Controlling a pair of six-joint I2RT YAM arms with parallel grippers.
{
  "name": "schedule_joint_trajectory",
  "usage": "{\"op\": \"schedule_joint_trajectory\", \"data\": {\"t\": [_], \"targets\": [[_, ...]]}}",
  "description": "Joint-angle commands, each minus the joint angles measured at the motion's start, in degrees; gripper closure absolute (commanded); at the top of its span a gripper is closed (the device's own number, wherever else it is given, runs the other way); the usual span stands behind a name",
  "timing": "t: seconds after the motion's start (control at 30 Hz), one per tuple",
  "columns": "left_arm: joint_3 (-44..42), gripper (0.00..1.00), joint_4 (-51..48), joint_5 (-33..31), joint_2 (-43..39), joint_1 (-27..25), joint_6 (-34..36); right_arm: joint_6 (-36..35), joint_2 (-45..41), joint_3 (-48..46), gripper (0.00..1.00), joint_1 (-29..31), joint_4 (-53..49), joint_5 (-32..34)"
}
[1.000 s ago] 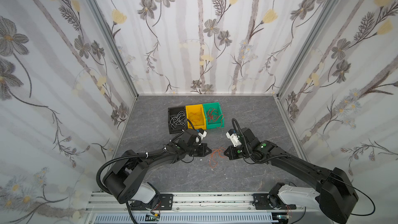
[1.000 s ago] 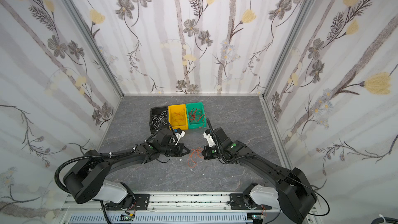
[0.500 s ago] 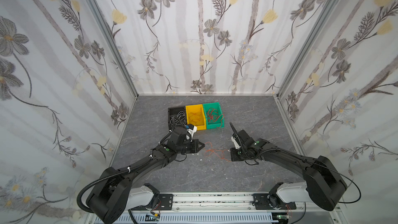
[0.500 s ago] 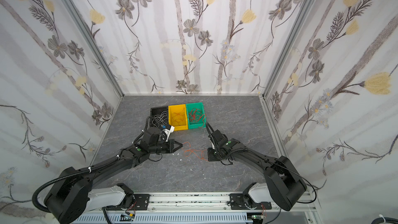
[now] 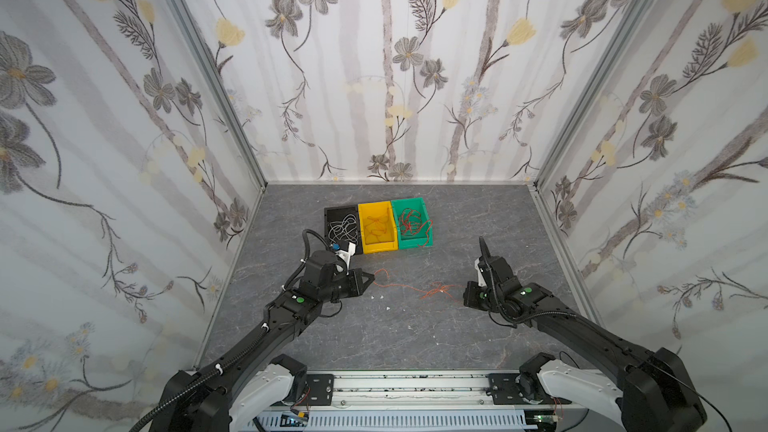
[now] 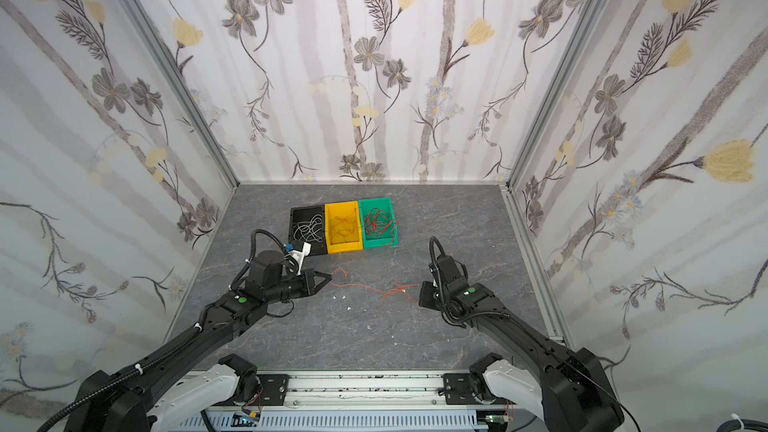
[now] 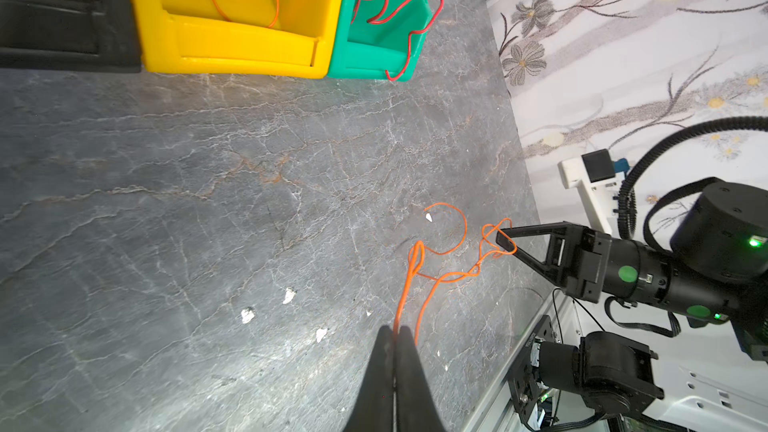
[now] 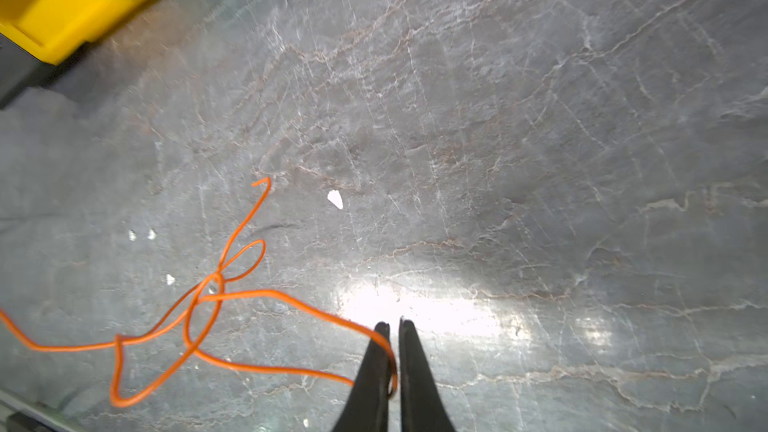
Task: Untangle the cables
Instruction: 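Pull the orange wire away from the right gripper with the left gripper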
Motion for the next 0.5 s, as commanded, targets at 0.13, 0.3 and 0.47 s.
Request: {"op": "schedule_joint_trajectory", "data": {"t": [0.13,0.3,0.47], "targets": [[-1.02,1.0,4.09,2.34,1.35,0.12,-1.79,3.41,-0.97,-0.09,0.88,-0.32,10.09,-10.25],[-1.6,1.0,7.6,2.78,2.55,-0.21,-4.09,1.47,5.54,3.98,0.9,0.17,8.68,-15.59],[-1.33,1.0,8.57,2.7,4.49,-1.99,-4.31,2.19,8.6,4.88,0.9,1.39,10.87,-15.68]]}}
